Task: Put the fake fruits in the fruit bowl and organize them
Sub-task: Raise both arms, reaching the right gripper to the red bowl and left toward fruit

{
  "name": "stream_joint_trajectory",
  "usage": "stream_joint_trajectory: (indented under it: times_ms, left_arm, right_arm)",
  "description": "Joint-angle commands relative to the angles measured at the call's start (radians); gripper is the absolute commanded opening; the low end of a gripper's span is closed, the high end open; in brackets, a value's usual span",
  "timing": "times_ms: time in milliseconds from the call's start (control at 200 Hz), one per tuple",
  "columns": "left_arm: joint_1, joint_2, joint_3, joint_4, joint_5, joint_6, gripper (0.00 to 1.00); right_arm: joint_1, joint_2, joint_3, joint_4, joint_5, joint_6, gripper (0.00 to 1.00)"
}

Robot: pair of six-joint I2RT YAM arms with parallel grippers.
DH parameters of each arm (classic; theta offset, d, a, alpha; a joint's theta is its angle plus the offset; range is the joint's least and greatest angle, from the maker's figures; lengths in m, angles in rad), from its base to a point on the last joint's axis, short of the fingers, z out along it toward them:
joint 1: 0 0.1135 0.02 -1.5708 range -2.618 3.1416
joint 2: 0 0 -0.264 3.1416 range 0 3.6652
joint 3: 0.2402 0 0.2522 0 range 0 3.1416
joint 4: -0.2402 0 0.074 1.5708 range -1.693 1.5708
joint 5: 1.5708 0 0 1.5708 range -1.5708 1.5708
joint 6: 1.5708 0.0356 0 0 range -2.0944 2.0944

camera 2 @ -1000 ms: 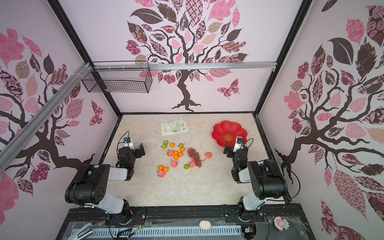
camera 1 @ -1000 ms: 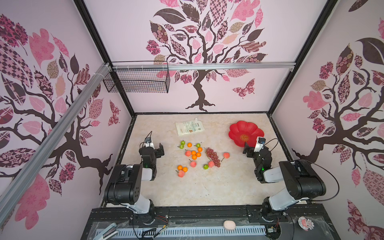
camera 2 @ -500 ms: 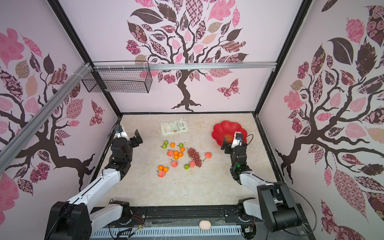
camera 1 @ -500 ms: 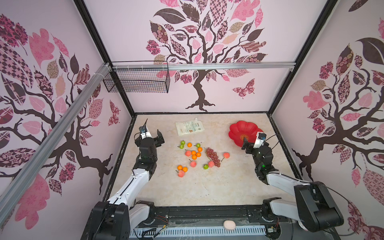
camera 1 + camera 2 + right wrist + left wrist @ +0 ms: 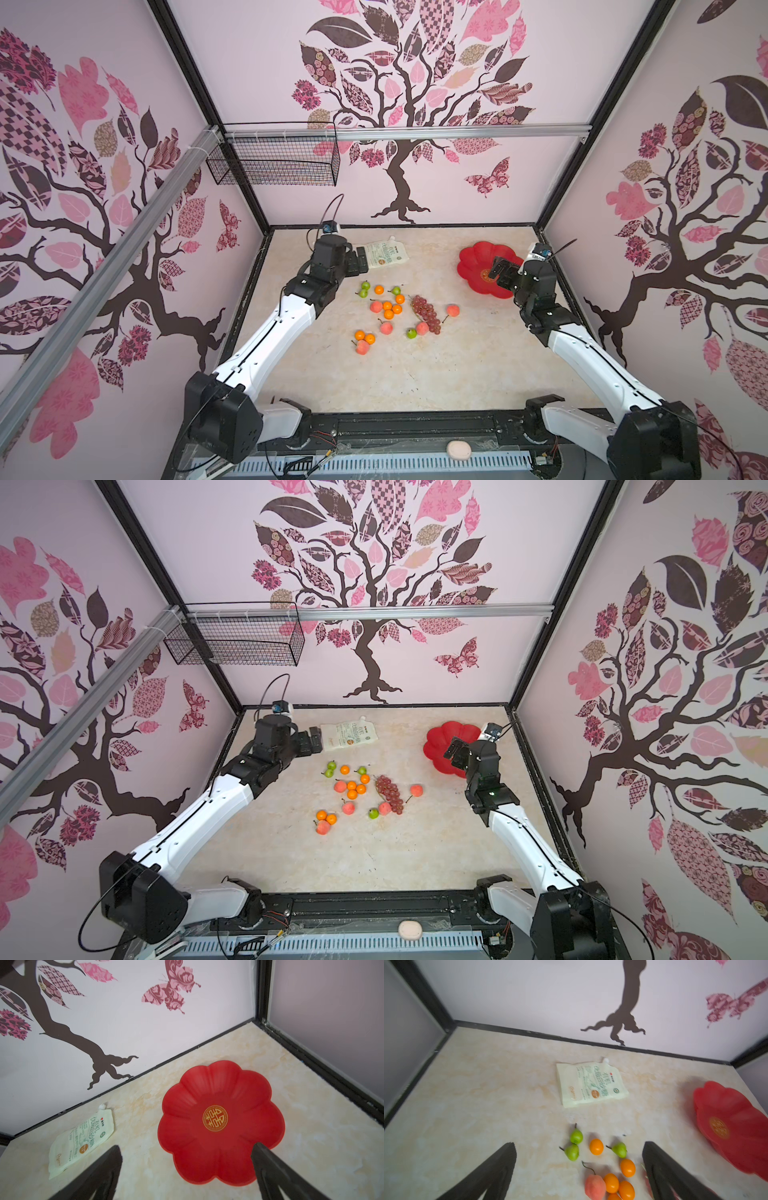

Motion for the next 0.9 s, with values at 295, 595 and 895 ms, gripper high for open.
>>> stream_joint_trajectory:
  times_ms: [295, 595, 895]
  left_arm:
    - [-0.069, 0.293, 0.382, -0.125, 0.433, -0.087, 0.99]
    - [0.061, 0.354, 0.271, 0.106, 0.753, -0.204, 0.99]
    - [0.066, 0.324, 0.175, 0.117, 0.753, -0.131, 0.98]
  right_arm:
    - [-0.003, 0.366, 0.393, -0.477, -0.335, -0.047, 1.00]
    - [-0.011, 0.657, 0.630, -0.596, -0.445, -0.117, 1.00]
    - [-0.011, 0.859, 0.778, -0.618, -0.439, -0.119, 1.00]
